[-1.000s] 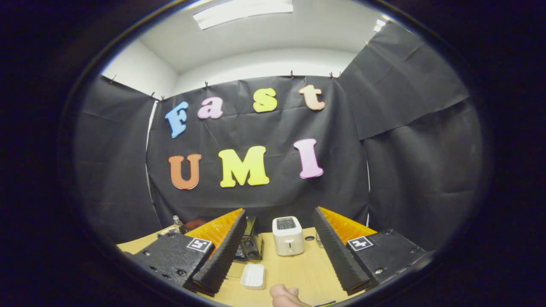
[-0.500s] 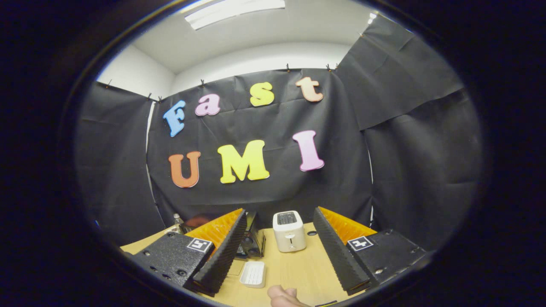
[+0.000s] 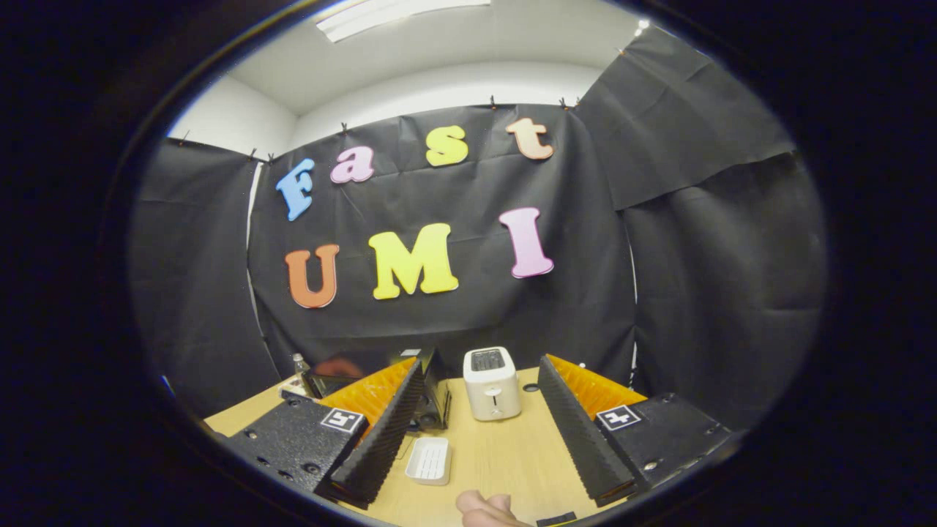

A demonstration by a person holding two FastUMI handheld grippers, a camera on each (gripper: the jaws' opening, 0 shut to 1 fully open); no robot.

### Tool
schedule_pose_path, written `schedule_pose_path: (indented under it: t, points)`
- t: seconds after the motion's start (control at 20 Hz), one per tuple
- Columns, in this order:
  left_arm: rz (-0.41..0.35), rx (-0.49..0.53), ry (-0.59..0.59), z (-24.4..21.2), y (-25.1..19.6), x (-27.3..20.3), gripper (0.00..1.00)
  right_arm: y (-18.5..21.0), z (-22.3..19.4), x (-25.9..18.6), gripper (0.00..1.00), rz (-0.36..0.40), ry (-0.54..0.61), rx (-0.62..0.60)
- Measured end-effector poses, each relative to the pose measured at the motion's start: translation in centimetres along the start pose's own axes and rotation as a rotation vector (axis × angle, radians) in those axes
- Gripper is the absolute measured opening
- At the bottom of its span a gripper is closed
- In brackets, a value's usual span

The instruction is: Open the electric oven with the left hand, put the food in, and close the electric oven.

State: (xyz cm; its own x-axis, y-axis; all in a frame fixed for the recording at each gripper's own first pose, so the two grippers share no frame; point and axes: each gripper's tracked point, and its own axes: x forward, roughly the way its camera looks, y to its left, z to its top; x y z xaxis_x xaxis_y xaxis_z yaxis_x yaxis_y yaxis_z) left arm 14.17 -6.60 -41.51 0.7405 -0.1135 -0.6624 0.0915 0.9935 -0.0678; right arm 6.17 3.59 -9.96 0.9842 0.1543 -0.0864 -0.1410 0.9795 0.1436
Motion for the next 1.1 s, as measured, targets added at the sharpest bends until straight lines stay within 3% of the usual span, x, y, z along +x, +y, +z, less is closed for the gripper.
schedule_pose_path:
  t: [0.05, 0.15, 0.2, 0.25, 0.3, 0.35, 0.4, 0.45, 0.5, 1.1]
  points:
    - [-0.002, -0.002, -0.005, 0.3, 0.1, -0.2, 0.95, 0.1, 0.1, 0.0, 1.00, 0.003, -0.002, 0.000]
    - [-0.002, 0.003, -0.023, 1.0, 0.1, -0.5, 0.95, 0.2, 0.0, 0.1, 1.00, 0.003, -0.001, -0.002]
    - [0.009, 0.010, -0.040, 1.6, 0.4, -0.6, 0.95, 0.0, -0.5, 0.2, 0.89, -0.001, 0.007, -0.004]
    - [0.022, 0.018, -0.057, 2.3, 0.6, -0.6, 0.96, -0.3, -0.8, 0.3, 0.89, -0.006, 0.016, -0.003]
    - [0.026, 0.025, -0.067, 2.8, 0.7, -0.6, 0.96, -0.4, -1.0, 0.3, 1.00, -0.011, 0.023, -0.003]
    - [0.028, 0.031, -0.078, 3.4, 0.8, -0.5, 0.96, -0.5, -1.3, 0.3, 1.00, -0.016, 0.032, -0.005]
    - [0.033, 0.035, -0.095, 4.3, 1.0, -0.5, 0.96, -0.7, -1.6, 0.4, 0.89, -0.019, 0.040, -0.006]
    - [0.032, 0.034, -0.106, 5.0, 1.1, -0.4, 0.96, -0.8, -1.6, 0.3, 0.90, -0.022, 0.044, -0.007]
    - [0.034, 0.030, -0.123, 5.9, 1.2, -0.5, 0.96, -0.9, -1.7, 0.4, 1.00, -0.026, 0.047, -0.006]
    - [0.064, 0.017, -0.368, 17.1, 2.8, -0.3, 0.98, -0.9, -1.5, -2.3, 1.00, -0.057, 0.011, -0.042]
